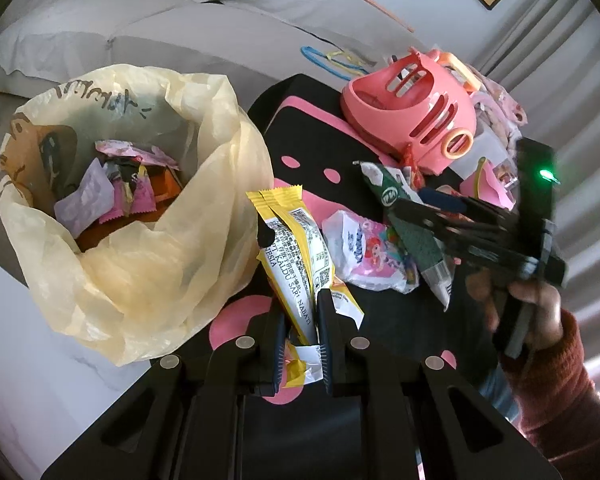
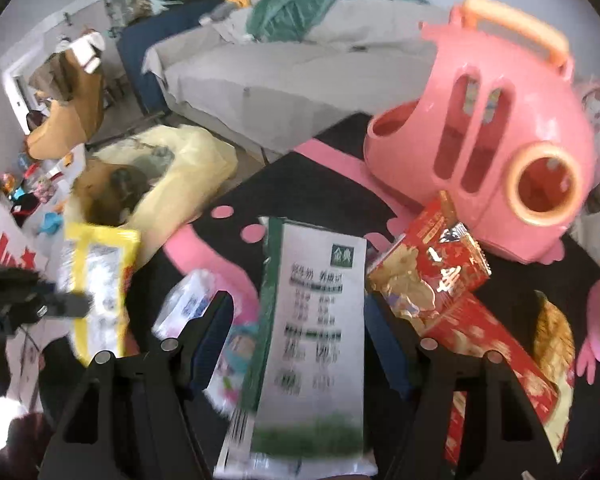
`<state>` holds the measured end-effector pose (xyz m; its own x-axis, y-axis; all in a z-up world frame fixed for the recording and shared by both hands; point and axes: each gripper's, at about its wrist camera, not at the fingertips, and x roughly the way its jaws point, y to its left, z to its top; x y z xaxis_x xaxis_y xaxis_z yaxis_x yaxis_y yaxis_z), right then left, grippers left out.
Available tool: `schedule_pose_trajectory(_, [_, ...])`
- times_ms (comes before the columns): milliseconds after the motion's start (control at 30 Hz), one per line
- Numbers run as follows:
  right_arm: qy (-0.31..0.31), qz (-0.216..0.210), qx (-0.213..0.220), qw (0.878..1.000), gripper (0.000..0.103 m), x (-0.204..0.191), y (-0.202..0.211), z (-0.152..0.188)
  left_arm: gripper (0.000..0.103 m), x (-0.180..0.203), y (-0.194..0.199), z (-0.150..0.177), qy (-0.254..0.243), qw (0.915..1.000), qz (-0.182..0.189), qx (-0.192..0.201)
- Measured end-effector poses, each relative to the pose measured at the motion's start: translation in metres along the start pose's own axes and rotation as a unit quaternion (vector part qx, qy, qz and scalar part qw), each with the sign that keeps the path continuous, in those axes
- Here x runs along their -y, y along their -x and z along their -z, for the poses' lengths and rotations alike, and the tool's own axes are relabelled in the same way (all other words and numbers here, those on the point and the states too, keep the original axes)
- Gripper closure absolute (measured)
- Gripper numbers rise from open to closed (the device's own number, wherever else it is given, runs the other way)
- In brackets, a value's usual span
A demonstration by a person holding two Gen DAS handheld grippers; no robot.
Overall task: Collect trash
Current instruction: 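Lift the yellow snack bar and green-and-white milk carton off the mat with both grippers, then carry both items over the yellow bag and open the left gripper to drop the bar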
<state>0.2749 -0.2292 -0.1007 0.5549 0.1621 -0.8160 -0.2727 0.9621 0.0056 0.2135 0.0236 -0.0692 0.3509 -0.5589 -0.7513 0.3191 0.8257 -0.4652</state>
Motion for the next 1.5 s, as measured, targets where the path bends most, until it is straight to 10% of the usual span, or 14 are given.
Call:
schedule_pose_trajectory(400, [0.032, 0.006, -0.030, 0.999, 0.050, -0.013, -0.006, 0.009, 0.088, -0.005, 0.006, 0.003, 0.011, 0.9998, 0.011, 0.011])
schedule_pose_trajectory(1100, [0.064, -0.034, 0.214, 0.974, 0.050, -0.074, 0.152, -0.035, 0.088, 0.018, 0.119, -0.020, -0.026, 0.9865, -0.023, 0.160])
schedule_pose_trajectory(1500, [0.075, -0.083, 0.272, 0.956, 0.050, -0.127, 0.135, -0.096, 0.088, -0.047, 0.141, -0.055, 0.017, 0.9784, -0.059, 0.197])
